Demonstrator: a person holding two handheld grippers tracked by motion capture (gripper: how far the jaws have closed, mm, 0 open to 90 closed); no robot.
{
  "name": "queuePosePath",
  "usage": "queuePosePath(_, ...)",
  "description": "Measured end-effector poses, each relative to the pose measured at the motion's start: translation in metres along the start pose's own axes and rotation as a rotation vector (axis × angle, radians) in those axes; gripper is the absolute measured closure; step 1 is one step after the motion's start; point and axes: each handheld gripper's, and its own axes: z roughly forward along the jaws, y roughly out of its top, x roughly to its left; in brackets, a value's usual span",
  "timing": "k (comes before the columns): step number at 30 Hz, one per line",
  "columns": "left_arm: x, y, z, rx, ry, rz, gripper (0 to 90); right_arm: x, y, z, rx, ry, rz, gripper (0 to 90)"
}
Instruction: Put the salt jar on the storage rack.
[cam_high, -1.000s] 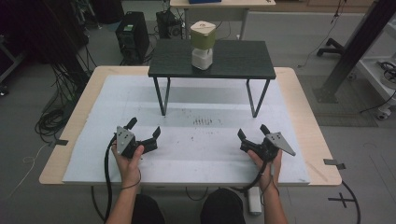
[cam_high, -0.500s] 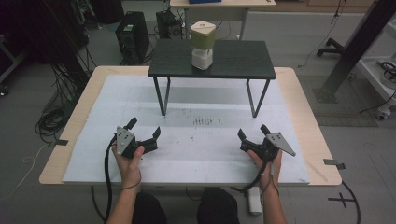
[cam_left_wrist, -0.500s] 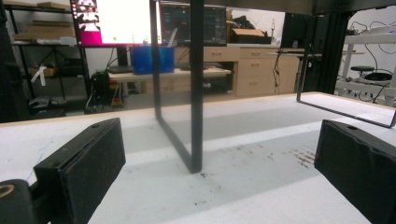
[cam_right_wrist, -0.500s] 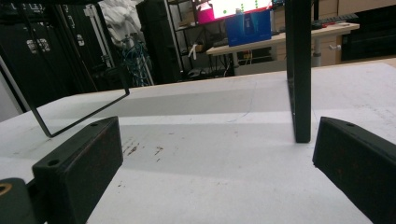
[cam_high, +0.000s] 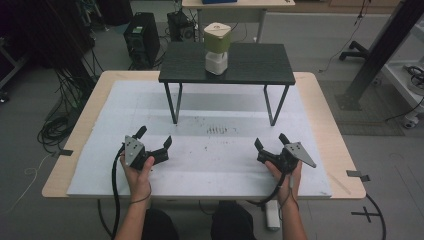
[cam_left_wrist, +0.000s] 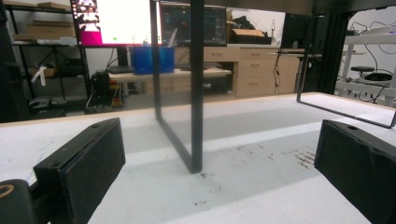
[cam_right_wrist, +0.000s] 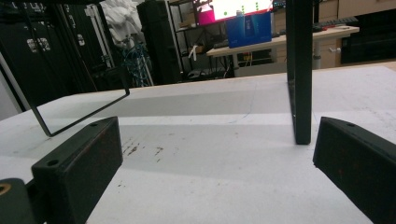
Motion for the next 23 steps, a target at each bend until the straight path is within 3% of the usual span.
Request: queuePosePath(23, 0.0001, 0.0000, 0.0000, -0.001, 0.000, -0.001, 2.2, 0.0005, -0.0001, 0.0000, -0.002, -0.006, -0.004, 1.3)
